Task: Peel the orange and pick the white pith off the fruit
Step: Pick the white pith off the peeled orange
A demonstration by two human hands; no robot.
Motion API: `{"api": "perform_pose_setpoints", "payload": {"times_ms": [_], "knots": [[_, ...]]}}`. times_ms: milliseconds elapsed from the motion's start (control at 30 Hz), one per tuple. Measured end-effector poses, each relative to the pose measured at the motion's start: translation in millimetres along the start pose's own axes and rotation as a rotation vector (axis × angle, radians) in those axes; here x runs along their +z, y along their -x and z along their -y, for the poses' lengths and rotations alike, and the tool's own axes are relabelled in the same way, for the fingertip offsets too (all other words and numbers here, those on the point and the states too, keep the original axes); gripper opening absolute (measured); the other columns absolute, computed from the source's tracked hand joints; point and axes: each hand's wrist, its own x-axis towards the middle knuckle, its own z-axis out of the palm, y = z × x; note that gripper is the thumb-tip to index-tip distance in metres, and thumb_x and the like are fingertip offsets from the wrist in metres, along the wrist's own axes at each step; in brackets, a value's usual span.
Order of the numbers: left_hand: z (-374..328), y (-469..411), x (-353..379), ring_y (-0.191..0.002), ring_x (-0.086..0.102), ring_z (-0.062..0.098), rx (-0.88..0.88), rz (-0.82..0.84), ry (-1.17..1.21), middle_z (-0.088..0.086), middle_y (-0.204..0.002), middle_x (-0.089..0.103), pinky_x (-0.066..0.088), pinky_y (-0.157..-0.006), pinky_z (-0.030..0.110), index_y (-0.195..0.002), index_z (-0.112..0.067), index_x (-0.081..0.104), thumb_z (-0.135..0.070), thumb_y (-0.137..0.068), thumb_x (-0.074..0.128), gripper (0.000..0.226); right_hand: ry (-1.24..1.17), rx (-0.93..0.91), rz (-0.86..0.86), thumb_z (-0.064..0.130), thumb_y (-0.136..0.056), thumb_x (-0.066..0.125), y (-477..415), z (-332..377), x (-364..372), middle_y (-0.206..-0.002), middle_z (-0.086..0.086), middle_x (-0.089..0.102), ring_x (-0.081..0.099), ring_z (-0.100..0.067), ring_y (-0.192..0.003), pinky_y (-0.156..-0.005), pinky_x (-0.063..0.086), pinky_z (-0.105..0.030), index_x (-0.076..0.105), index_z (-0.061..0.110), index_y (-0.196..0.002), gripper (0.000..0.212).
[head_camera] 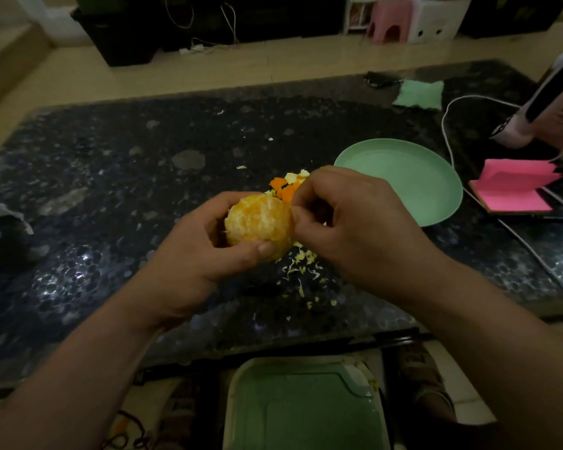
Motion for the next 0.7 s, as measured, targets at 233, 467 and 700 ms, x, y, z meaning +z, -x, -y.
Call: {"api": "perform_pose_setpoints", "payload": {"times_ms": [233, 467, 700], "knots": [[-1.4, 1.1, -2.5, -0.114, 0.071, 0.026, -0.037, 0.045, 0.193, 0.01, -0.125, 0.073, 0.058, -0.09, 0.029, -0.136, -0.021, 0.065, -0.023, -0.071, 0.084, 0.067, -0.113, 0.151, 0.01, 0.024, -0.099, 0.061, -2.8, -8.0, -5.1, -0.086, 0.013, 0.064, 0.06, -0.005, -0.076, -0.063, 0.046, -0.024, 0.07, 0.026, -0.096, 0.01], [-0.7, -2.5, -1.4, -0.114, 0.072, 0.03, -0.154, -0.046, 0.451, 0.02, -0.13, 0.071, 0.062, -0.086, 0.036, -0.135, -0.007, 0.065, -0.026, -0.074, 0.08, 0.066, -0.298, 0.142, 0.028, 0.029, -0.101, 0.066, 1.1, 3.7, -1.4, -0.082, 0.01, 0.069, 0.064, -0.011, -0.076, -0.064, 0.05, -0.027, 0.07, 0.031, -0.094, 0.008], [0.6, -6.2, 5.0, -0.109, 0.073, 0.023, -0.171, -0.142, 0.42, 0.013, -0.125, 0.074, 0.061, -0.083, 0.03, -0.134, -0.006, 0.064, -0.022, -0.081, 0.074, 0.055, -0.259, 0.146, -0.023, 0.041, -0.096, 0.073, 3.4, 11.4, 4.0, -0.088, 0.017, 0.072, 0.068, -0.004, -0.084, -0.068, 0.053, -0.02, 0.071, 0.035, -0.096, 0.006]]}}
